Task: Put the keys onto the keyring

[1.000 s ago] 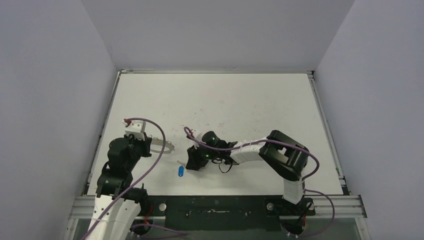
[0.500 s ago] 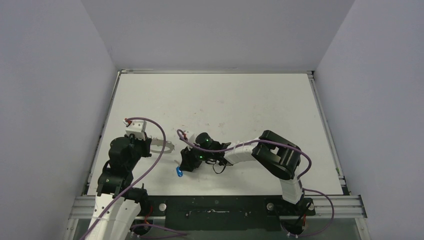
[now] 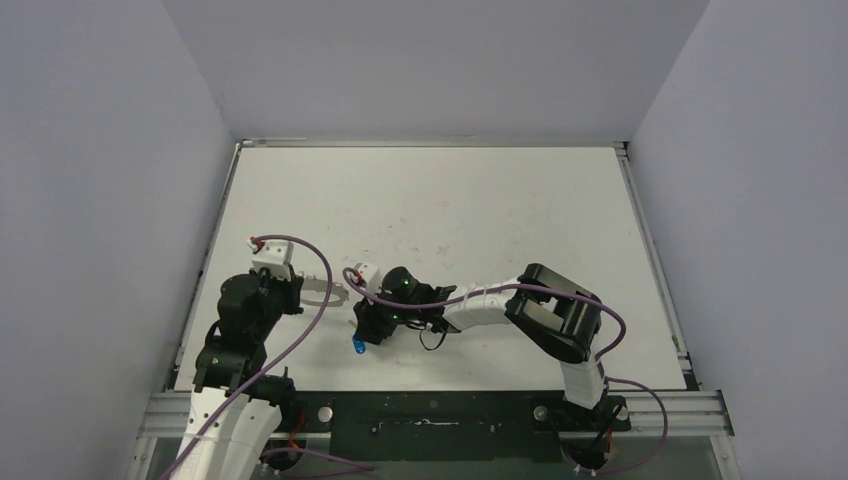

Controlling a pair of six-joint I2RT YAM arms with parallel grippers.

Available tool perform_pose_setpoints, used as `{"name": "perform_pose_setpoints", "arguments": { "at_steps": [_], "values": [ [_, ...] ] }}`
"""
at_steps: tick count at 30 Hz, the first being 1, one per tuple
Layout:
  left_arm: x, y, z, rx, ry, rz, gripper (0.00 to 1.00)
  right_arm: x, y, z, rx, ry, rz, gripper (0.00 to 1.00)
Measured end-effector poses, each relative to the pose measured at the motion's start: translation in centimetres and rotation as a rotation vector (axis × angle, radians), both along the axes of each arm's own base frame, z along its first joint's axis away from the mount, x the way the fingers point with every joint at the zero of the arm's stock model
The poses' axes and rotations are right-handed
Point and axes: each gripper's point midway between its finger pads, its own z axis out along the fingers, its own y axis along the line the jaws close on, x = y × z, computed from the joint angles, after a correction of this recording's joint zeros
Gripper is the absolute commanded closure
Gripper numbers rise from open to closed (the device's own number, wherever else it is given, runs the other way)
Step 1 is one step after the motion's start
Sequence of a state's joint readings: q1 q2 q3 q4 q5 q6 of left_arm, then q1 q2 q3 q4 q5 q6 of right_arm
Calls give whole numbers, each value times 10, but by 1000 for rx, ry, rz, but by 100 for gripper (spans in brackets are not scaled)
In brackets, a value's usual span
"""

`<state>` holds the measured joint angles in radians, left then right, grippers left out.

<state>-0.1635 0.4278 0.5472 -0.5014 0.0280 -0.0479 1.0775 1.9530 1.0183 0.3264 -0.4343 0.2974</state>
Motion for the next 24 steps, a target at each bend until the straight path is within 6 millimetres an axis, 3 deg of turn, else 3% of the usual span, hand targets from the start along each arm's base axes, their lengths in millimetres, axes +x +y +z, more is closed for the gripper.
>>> {"name": "perform_pose_setpoints", "arguments": {
  "at_steps": [3, 13, 24],
  "values": [
    [0, 0, -1, -1, 2, -2, 100, -1, 5, 5, 7, -13, 11, 54],
    [0, -1, -1, -2, 3, -7, 100, -8, 10, 3, -16, -50, 37, 54],
    [-1, -2, -1, -5, 4, -13, 100, -2, 15, -4, -27, -77, 24, 66]
  ]
}}
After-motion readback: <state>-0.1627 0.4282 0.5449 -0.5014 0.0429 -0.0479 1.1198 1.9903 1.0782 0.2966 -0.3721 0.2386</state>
